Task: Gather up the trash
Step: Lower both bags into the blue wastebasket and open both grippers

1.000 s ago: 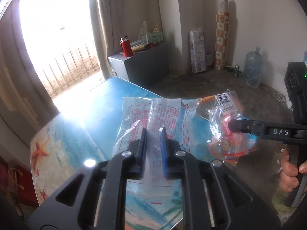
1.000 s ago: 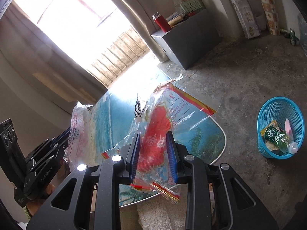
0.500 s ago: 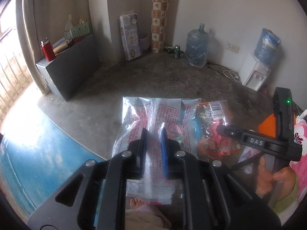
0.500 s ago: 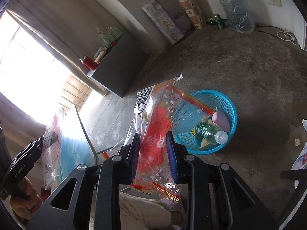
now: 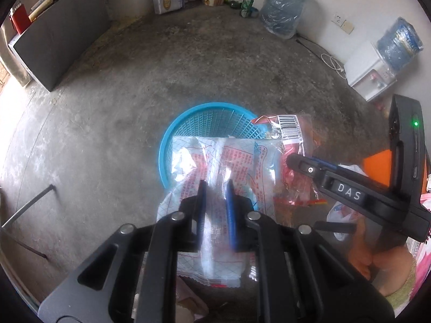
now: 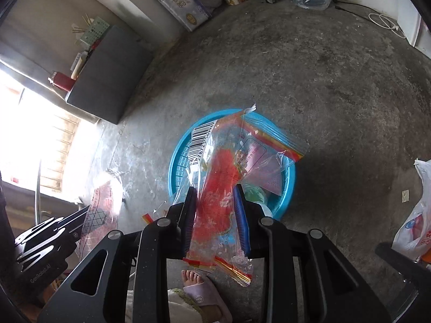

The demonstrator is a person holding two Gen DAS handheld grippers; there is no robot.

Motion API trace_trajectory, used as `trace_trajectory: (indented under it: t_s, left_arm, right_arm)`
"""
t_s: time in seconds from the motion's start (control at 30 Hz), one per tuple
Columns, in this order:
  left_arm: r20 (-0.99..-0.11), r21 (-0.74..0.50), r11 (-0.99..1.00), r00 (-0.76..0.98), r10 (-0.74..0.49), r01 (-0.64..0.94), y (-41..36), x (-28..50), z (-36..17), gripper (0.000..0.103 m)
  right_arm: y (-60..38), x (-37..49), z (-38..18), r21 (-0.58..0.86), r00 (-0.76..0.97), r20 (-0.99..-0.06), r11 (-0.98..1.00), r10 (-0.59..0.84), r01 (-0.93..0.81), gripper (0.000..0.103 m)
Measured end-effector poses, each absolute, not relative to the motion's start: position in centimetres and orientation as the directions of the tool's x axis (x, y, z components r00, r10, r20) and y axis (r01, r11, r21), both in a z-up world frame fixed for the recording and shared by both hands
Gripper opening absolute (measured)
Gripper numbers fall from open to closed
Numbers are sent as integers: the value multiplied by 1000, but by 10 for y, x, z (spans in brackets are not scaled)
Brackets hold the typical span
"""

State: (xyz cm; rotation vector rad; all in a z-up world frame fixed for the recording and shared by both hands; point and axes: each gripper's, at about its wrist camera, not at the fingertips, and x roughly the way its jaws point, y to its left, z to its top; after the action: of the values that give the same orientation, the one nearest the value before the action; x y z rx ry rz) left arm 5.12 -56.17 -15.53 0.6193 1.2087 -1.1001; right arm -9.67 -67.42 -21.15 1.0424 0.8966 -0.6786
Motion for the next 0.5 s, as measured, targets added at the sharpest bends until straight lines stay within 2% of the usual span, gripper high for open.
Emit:
trace_trajectory:
  t_s: [0.1, 0.17, 0.27, 0.4, 0.5]
  left_arm:
    - [-950, -174, 418, -39, -311, 891, -575, 63, -181, 13]
    - [-952, -174, 450, -33, -303, 876, -579, 72, -192, 18]
    - [-951, -210, 469, -68, -300, 858, -583, 82, -200, 31]
    - [-941, -236, 471, -79, -329, 850, -583, 90, -196, 41]
    - [-934, -260, 464, -98, -345, 847, -579, 91, -191, 45]
  right_arm:
    - [-690, -77, -233, 412, 455, -890, 362, -38, 836, 40]
    - [-699, -65, -247, 406, 441, -897, 357, -19, 841, 54]
    - [-707, -48, -258, 382, 417, -909, 367, -18, 848, 57]
    - [-711, -43, -261, 375, 412, -911, 356, -33, 856, 61]
    - [-711, -44, -255, 375, 421, -905, 359, -57, 855, 67]
